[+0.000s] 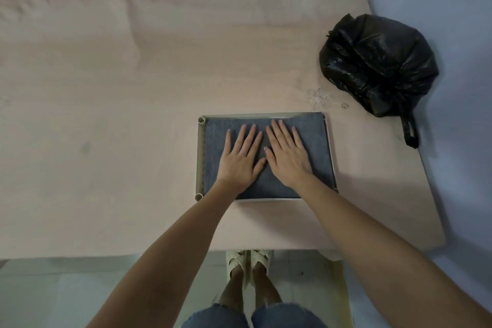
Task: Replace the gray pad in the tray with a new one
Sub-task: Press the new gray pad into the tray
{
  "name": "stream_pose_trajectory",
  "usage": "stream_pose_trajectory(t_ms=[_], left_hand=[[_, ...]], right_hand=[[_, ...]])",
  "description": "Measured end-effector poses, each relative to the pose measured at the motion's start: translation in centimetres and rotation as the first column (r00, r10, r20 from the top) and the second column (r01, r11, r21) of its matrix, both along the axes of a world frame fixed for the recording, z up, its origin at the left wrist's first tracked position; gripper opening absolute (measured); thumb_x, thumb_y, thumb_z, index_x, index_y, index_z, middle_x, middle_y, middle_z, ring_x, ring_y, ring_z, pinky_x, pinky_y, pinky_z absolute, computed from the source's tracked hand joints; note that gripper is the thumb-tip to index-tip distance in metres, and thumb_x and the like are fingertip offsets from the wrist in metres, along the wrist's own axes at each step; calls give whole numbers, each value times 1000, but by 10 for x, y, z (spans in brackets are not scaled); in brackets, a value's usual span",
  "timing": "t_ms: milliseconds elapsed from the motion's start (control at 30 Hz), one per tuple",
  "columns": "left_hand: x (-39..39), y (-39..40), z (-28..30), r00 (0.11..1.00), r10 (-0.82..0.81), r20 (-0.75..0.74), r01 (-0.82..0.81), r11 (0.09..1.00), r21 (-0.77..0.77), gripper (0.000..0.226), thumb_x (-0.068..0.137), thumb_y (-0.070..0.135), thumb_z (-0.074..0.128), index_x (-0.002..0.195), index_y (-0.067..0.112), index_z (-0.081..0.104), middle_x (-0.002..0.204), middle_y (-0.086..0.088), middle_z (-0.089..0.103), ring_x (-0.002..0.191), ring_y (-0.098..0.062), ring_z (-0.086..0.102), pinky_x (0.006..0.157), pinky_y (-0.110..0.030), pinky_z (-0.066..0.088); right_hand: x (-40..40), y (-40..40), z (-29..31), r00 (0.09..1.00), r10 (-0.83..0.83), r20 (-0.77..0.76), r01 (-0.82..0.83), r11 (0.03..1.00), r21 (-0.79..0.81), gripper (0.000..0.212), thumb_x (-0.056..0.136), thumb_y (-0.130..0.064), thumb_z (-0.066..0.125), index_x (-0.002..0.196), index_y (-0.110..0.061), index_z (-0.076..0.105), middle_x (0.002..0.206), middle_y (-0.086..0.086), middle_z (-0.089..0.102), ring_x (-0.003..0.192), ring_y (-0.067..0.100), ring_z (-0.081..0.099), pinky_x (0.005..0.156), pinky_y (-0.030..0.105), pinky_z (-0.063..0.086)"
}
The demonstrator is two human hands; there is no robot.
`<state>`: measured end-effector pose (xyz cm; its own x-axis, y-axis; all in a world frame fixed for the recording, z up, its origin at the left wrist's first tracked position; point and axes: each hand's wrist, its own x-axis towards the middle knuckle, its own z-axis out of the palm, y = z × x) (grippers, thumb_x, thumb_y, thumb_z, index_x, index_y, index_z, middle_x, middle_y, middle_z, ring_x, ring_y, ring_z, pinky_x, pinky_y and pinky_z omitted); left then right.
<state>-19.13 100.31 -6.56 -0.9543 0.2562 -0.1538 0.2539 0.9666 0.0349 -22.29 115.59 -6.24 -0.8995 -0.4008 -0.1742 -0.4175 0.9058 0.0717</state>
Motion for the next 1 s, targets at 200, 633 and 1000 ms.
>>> stream_pose_trajectory(t_ms=[200,633,1000], left_hand=[[-2,-5,-8,997,42,-57,-36,993,111,67,93,54,14,149,17,21,157,-7,17,145,-28,10,116,-56,6],[-5,-13,-6,984,178,-26,-175,982,73,68,90,60,6,151,28,9,159,-3,6,147,-27,-1,115,-57,-5],[-5,-25,-8,908,419,-15,-401,878,260,67,99,40,31,149,3,9,158,-15,4,147,-27,-1,119,-33,-5]], right_hand=[[-2,-6,-9,999,-35,-4,35,992,-121,60,97,-39,8,150,-11,8,159,8,6,147,20,2,120,42,1],[-10,13,-7,989,-146,-11,140,965,-220,56,99,-34,29,150,-12,18,159,11,10,147,23,4,120,43,2],[-11,38,-6,961,-276,-11,264,932,-249,61,95,-33,17,149,-3,14,157,15,9,147,24,6,120,34,0]])
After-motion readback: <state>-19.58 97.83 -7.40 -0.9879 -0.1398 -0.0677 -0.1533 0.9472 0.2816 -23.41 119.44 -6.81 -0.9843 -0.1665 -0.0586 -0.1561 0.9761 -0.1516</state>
